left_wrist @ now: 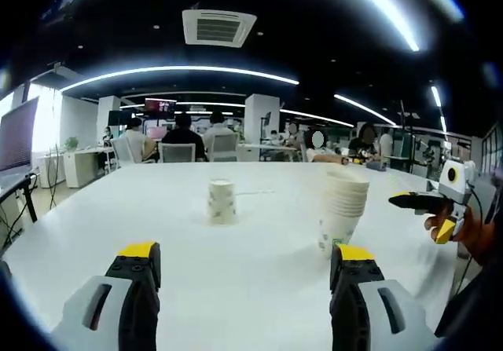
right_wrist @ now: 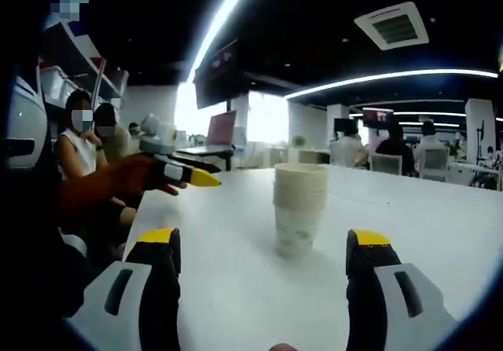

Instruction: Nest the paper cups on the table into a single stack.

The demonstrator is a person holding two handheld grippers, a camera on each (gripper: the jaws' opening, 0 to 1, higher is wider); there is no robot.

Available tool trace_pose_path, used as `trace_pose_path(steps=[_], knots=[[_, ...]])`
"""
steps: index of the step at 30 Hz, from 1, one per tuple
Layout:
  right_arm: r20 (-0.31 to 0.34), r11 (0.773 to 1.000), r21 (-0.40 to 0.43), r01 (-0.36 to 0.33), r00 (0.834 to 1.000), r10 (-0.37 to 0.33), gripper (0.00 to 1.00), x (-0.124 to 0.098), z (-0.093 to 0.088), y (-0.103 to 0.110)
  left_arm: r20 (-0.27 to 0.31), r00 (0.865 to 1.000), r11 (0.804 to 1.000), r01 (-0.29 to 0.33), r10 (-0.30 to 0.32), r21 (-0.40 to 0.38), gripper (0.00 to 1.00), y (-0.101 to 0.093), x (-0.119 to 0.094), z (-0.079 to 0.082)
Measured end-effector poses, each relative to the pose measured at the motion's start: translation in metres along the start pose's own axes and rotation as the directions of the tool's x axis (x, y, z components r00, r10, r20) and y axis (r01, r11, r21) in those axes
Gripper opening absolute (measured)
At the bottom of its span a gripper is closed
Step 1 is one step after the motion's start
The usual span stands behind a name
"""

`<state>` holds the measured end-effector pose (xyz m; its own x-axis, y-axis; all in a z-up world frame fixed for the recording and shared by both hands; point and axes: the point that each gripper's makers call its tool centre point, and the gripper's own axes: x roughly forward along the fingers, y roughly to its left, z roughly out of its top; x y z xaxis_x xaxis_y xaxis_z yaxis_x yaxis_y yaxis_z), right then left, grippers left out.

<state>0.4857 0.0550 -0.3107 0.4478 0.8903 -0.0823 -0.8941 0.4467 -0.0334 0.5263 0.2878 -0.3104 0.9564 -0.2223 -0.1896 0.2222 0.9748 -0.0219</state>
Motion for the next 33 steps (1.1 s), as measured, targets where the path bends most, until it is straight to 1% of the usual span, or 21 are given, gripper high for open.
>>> trace_pose_path(steps=[6, 17, 23, 27, 33], knots=[[0.002, 1.0, -0.007, -0.015, 1.0, 0.015, 0.89, 0.0, 0.001, 0.005, -0.008, 1.0, 1.0, 0.0, 0.0, 0.0, 0.94, 0.003, 0.008, 0.001], [-0.001, 0.999, -0.029, -0.02, 1.0, 0.02, 0.88, -0.002, 0.003, 0.004, -0.03, 1.0, 1.0, 0.004, -0.004, 0.01, 0.93, 0.007, 0.027, 0.0], [0.002, 0.999, -0.038, -0.019, 1.0, 0.019, 0.88, -0.003, 0.005, 0.001, -0.04, 0.999, 1.0, 0.01, -0.009, 0.02, 0.92, 0.008, 0.042, 0.003], [-0.005, 0.999, -0.042, -0.02, 1.0, 0.02, 0.87, -0.002, 0.003, 0.0, -0.049, 0.999, 1.0, 0.011, -0.009, 0.023, 0.91, 0.012, 0.053, 0.004], [-0.012, 0.999, -0.045, -0.023, 1.0, 0.022, 0.87, -0.002, 0.001, -0.001, -0.073, 0.997, 0.999, 0.012, -0.009, 0.031, 0.91, 0.012, 0.07, -0.002]])
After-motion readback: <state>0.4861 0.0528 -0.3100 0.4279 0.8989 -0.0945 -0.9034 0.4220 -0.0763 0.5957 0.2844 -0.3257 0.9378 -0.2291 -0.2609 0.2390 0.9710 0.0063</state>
